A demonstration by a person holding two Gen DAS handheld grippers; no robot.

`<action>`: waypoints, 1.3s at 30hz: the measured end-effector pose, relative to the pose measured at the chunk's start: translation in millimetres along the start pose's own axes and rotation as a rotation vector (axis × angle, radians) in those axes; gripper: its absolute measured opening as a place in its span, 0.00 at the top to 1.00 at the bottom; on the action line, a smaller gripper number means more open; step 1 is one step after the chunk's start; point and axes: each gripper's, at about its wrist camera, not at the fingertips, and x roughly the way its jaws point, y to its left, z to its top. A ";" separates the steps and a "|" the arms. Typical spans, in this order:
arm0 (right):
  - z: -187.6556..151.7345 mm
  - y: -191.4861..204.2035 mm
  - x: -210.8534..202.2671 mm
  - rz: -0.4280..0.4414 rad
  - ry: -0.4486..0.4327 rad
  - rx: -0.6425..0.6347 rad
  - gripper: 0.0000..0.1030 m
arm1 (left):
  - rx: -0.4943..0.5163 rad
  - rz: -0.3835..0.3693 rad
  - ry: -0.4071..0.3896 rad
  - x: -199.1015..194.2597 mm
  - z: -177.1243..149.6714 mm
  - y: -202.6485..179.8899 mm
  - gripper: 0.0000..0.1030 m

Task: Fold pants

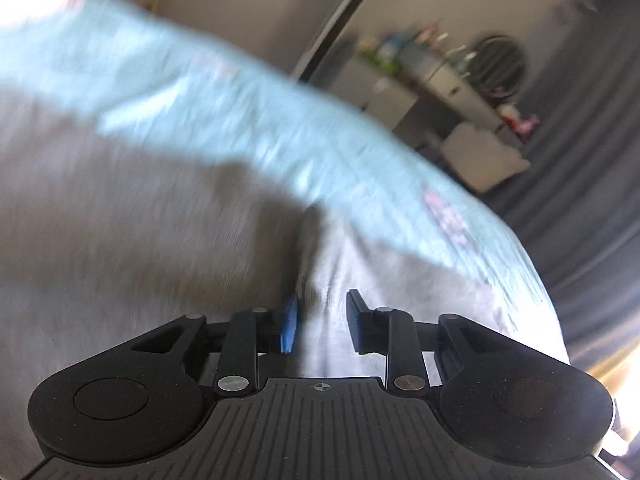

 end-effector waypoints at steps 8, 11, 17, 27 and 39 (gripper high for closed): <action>0.5 3.8 -8.1 0.027 -0.044 -0.022 0.49 | 0.029 -0.010 0.025 0.7 -6.5 -10.0 0.46; -0.6 3.7 5.0 -0.001 0.031 -0.027 0.48 | 0.028 0.051 0.098 13.2 -14.6 -7.6 0.46; -0.7 -6.7 5.0 -0.013 0.046 0.027 0.45 | 0.009 0.073 0.147 2.5 -20.2 -12.6 0.45; 1.1 -0.8 -26.1 -0.018 -0.056 0.002 0.37 | 0.014 0.124 0.164 -10.2 -37.4 -18.2 0.54; -0.9 19.7 -48.4 0.002 -0.084 -0.092 0.32 | 0.033 0.111 0.136 -9.6 -47.3 -18.2 0.72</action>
